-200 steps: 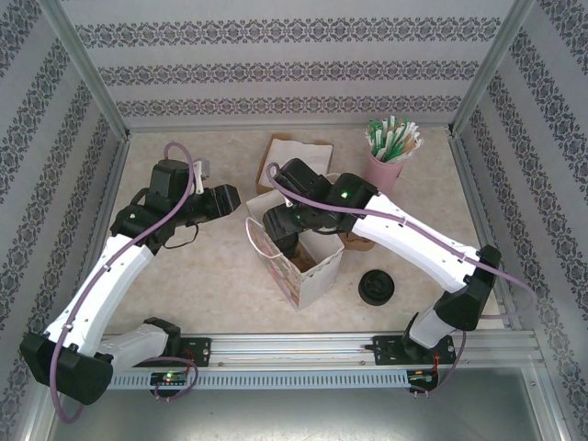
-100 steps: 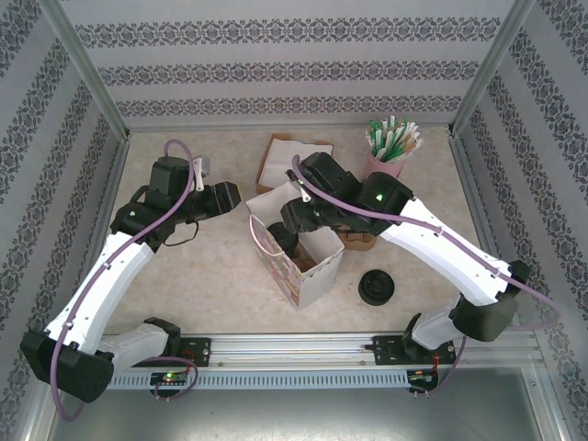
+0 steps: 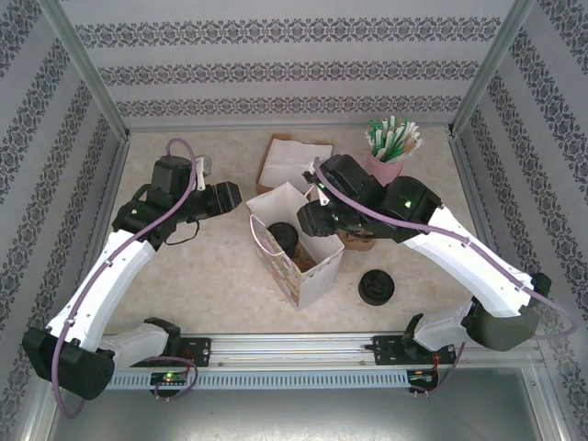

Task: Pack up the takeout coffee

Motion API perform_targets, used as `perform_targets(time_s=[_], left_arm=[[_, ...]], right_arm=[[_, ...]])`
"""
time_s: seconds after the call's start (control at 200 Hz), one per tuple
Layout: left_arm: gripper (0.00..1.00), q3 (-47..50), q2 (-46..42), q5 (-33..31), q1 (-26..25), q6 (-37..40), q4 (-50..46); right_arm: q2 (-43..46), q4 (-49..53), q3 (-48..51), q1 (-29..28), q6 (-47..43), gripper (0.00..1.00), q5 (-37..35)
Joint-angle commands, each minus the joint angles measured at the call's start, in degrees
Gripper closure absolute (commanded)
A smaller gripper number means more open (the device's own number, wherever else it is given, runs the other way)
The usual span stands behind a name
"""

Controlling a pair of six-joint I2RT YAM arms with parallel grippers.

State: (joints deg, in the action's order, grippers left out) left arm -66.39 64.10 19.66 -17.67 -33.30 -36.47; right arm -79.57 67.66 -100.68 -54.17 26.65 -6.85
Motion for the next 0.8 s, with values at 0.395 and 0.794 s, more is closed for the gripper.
perform_targets(time_s=[0.395, 0.794], left_arm=[[0.40, -2.6, 1.5, -0.3, -0.5, 1.9, 0.7], [0.39, -3.0, 0.7, -3.6, -0.5, 4.3, -0.9]], right_arm=[[6.4, 0.0, 0.5, -1.2, -2.5, 0.50, -10.1], [14.4, -16.1, 8.1, 13.5, -9.8, 0.41, -21.9]])
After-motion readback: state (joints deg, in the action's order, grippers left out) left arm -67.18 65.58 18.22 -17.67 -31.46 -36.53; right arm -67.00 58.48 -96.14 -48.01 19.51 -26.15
